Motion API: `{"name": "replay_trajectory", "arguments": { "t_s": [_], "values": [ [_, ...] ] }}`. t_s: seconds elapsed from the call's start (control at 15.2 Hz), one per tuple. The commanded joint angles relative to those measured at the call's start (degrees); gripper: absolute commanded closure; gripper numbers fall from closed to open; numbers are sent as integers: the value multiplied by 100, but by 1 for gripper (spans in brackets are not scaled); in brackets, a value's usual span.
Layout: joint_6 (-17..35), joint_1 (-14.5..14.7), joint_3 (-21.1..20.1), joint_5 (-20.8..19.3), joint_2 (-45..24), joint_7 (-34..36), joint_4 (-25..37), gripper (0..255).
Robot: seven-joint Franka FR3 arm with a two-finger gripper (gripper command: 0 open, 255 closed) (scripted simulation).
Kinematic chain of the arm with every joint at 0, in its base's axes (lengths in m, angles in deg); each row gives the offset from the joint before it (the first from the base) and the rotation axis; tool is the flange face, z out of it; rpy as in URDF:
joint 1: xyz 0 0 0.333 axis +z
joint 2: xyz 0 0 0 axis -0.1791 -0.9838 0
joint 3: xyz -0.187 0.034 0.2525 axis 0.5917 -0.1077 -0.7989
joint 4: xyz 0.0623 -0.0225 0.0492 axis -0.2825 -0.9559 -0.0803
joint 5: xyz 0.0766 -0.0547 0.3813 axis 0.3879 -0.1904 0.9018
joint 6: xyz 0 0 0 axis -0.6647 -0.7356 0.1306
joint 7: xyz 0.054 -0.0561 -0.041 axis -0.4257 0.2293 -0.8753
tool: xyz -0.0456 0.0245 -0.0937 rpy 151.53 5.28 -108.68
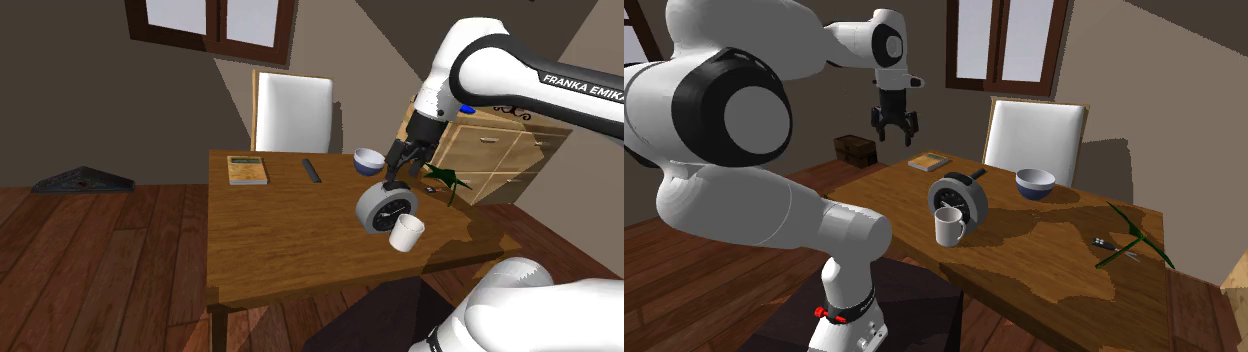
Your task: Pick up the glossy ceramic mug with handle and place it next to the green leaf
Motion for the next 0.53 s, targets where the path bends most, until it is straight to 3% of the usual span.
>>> {"name": "replay_trajectory", "arguments": {
  "t_s": [0.0, 0.46],
  "values": [
    [0, 0, 0, 0, 0, 0, 0, 0],
    [979, -273, 405, -473, 133, -436, -1174, 0]
  ]
}}
